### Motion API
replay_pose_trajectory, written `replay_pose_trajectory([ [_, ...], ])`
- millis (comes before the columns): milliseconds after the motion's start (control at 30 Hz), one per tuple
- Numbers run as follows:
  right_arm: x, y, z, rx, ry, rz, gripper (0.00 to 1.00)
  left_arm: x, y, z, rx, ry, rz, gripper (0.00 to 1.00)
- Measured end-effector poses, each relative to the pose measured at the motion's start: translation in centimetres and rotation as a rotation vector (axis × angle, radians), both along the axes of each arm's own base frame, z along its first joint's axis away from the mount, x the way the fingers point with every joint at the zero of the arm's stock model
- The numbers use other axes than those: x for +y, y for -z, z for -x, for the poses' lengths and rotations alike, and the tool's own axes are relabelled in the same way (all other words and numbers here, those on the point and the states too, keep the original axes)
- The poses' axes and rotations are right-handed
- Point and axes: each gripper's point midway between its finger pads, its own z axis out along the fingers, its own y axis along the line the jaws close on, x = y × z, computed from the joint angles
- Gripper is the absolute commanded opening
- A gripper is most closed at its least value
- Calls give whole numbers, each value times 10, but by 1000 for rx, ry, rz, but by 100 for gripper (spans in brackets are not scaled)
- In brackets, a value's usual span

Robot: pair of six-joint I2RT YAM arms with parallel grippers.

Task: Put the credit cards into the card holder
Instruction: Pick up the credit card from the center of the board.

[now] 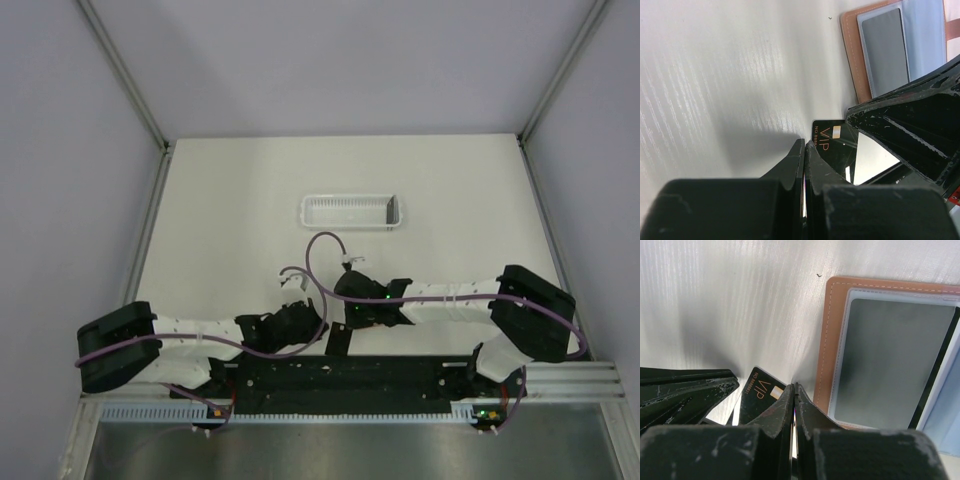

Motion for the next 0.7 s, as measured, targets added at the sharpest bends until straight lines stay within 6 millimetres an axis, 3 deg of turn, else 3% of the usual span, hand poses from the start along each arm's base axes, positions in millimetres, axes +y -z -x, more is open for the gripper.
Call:
replay_pose_trajectory([
  [167, -4, -1, 0, -6, 4, 1, 0, 0, 0, 3, 5, 5, 0, 0],
  [267, -14, -4, 3, -18, 11, 5, 11, 0, 0, 6, 9, 10, -2, 0],
  [367, -21, -19, 7, -41, 12, -32, 18, 0, 0, 8, 13, 13, -1, 0],
  [467, -14, -42, 13, -63, 8, -116, 23, 1, 0, 10, 15, 13, 0, 0],
  [567, -2, -52, 27, -57, -10, -173, 29, 3, 0, 11, 18, 13, 0, 0],
  [633, 5, -51, 45, -33, -29, -193, 40, 3, 0, 12, 18, 16, -1, 0],
  [700, 9, -47, 60, -9, -34, -206, 43, 3, 0, 14, 19, 20, -4, 0],
])
